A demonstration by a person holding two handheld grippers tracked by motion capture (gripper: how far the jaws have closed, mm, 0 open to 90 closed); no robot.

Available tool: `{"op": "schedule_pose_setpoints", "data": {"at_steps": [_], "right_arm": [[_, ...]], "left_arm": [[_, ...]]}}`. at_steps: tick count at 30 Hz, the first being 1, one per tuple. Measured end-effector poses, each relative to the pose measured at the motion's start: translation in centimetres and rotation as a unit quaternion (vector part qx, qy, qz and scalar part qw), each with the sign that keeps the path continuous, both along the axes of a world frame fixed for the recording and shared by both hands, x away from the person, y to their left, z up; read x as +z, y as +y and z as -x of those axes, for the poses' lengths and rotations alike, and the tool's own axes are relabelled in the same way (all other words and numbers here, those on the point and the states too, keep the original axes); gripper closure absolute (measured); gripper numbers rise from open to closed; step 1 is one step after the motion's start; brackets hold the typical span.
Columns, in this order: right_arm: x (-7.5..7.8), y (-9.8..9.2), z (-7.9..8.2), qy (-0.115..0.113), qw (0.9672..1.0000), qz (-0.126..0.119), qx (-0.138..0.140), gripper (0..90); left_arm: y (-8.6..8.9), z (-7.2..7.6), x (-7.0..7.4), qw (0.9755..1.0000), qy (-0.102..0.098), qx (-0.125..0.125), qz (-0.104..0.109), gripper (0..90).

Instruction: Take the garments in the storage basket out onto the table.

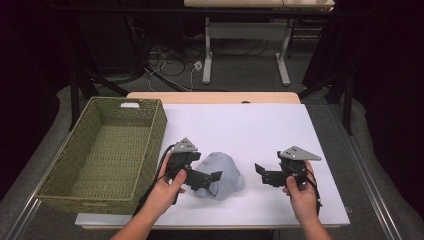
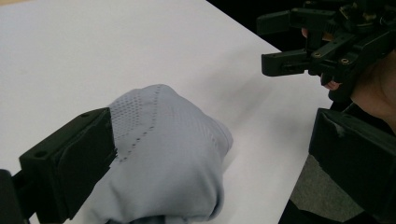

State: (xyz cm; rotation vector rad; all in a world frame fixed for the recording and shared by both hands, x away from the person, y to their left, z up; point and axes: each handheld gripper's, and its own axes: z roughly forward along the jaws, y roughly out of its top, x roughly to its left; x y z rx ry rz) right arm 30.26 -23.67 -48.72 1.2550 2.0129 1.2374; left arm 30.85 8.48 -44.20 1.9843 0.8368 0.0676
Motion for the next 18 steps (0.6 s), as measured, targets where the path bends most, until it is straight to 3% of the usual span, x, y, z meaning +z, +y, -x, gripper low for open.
{"op": "schedule_pose_setpoints", "data": {"at_steps": [3,6,11,18], "right_arm": [[0.1,0.0,0.0,-0.004,1.0000,-0.001,0.002,8.2],[0.2,-0.1,0.1,-0.003,1.0000,-0.001,0.004,8.1],[0.3,-0.1,0.1,-0.002,1.0000,-0.002,0.003,8.1],[0.3,-0.1,0.1,-0.002,1.0000,-0.003,0.003,8.1]], "left_arm": [[1.2,0.1,0.7,0.9999,-0.011,0.010,0.001,0.7],[3.1,0.1,1.7,0.9991,-0.022,0.035,0.011,0.7],[5.3,0.1,2.5,0.9984,-0.030,0.048,0.010,0.7],[9.4,0.3,3.1,0.9956,-0.027,0.085,0.028,0.7]]}}
